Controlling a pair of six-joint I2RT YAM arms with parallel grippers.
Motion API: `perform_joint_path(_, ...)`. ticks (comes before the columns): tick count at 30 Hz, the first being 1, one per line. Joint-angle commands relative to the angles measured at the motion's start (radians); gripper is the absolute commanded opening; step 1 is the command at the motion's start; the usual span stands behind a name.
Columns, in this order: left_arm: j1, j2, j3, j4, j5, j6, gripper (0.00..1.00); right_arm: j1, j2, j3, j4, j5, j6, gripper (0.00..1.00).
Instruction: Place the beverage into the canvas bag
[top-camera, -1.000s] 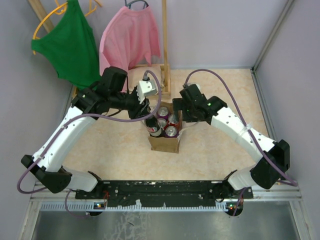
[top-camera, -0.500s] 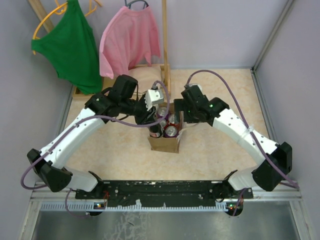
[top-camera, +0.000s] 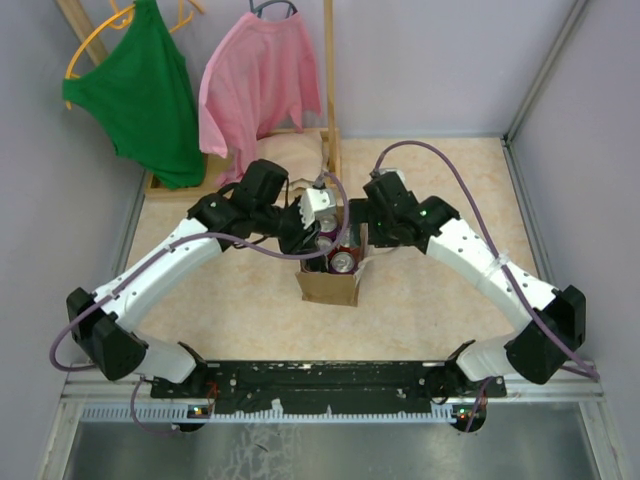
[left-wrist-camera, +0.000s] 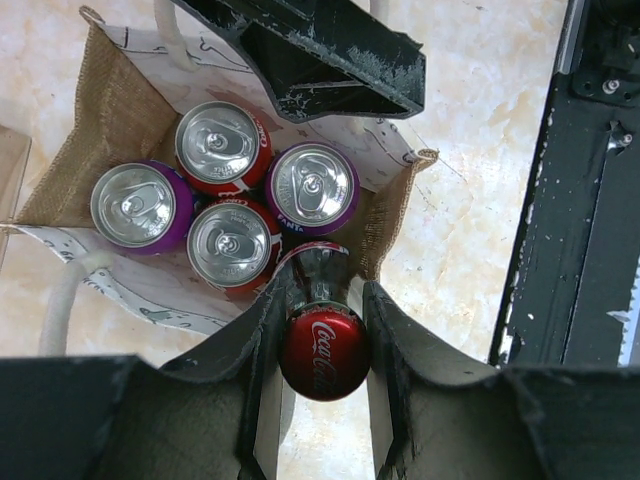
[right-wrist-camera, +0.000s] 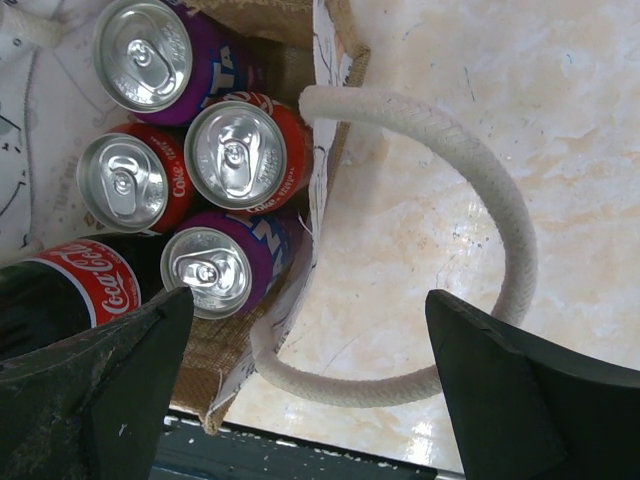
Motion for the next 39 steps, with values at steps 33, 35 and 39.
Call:
perform_joint_path(33, -0.048, -0.048, 0.09, 0.074, -0.092, -0.088, 1.0, -0.02, -0.08, -0.002, 0.054, 0.0, -0.002, 0.99)
perform_joint_path(35, -0.049, -0.064, 0.103, 0.067, -0.087, -0.088, 1.0, -0.02, -0.093, 0.006, 0.069, -0.007, -0.005, 0.99)
perform_joint_path(39, -0.049, -0.11, 0.091, 0.084, -0.139, -0.087, 1.0, -0.02, -0.141, 0.025, 0.143, -0.044, -0.033, 0.99)
